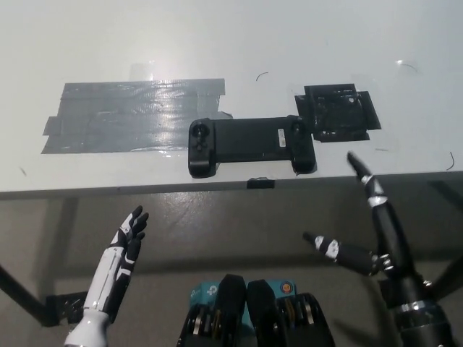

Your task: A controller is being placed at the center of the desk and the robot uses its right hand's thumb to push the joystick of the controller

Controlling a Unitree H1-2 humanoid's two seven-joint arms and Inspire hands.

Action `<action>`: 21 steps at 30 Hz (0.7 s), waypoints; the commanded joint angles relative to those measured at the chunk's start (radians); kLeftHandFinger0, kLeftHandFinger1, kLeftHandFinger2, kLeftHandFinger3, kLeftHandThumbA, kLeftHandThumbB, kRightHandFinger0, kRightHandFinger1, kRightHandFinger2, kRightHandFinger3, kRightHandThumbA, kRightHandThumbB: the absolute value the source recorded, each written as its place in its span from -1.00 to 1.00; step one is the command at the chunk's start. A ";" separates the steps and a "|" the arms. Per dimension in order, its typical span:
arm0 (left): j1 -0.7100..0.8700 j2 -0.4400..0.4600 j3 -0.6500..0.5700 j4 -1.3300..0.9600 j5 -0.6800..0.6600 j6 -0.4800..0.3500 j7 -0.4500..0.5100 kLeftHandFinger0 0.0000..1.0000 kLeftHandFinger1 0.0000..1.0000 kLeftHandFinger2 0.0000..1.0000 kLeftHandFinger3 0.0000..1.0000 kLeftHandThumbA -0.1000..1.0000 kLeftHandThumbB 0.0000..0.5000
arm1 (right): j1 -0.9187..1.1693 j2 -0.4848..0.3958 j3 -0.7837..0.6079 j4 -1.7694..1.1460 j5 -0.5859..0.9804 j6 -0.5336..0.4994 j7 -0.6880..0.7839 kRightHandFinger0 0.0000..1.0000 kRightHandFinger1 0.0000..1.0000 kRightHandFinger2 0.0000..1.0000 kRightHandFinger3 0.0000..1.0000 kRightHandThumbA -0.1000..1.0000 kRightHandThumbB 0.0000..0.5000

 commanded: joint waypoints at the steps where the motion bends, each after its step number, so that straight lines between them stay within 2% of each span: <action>1: 0.009 -0.001 -0.012 -0.024 0.017 -0.046 -0.001 1.00 1.00 1.00 1.00 1.00 -0.50 | -0.086 0.008 -0.037 -0.080 -0.005 0.043 -0.009 1.00 1.00 1.00 1.00 1.00 -0.15; 4: 0.017 -0.003 -0.018 -0.033 0.027 -0.036 -0.001 1.00 1.00 1.00 1.00 1.00 -0.45 | -0.134 0.007 -0.052 -0.087 -0.007 0.101 0.006 1.00 1.00 1.00 1.00 1.00 -0.10; 6: 0.020 -0.001 -0.020 -0.034 0.029 -0.032 -0.002 1.00 1.00 1.00 1.00 1.00 -0.52 | -0.191 0.003 -0.061 -0.077 -0.011 0.168 0.021 1.00 1.00 1.00 1.00 1.00 -0.02; 9: 0.020 -0.002 -0.022 -0.038 0.026 -0.027 -0.002 1.00 1.00 1.00 1.00 1.00 -0.56 | -0.287 -0.010 -0.071 -0.001 -0.026 0.213 0.019 1.00 1.00 1.00 1.00 1.00 0.15; 11: 0.020 -0.002 -0.023 -0.038 0.026 -0.026 -0.002 1.00 1.00 1.00 1.00 1.00 -0.51 | -0.330 -0.017 -0.072 0.052 -0.032 0.220 0.015 1.00 1.00 1.00 1.00 1.00 0.15; 16: 0.018 0.000 -0.021 -0.034 0.026 -0.035 0.002 1.00 1.00 1.00 1.00 1.00 -0.49 | -0.479 -0.022 -0.073 0.288 -0.014 0.215 -0.002 1.00 1.00 1.00 1.00 1.00 0.47; 20: 0.010 0.001 -0.021 -0.032 0.033 -0.032 0.003 1.00 1.00 1.00 1.00 1.00 -0.46 | -0.568 -0.024 -0.057 0.423 -0.030 0.240 -0.010 1.00 1.00 1.00 1.00 1.00 0.53; 21: 0.007 0.001 -0.021 -0.030 0.037 -0.036 0.005 1.00 1.00 1.00 1.00 1.00 -0.49 | -0.591 -0.025 -0.053 0.462 -0.032 0.242 -0.011 1.00 1.00 1.00 1.00 1.00 0.49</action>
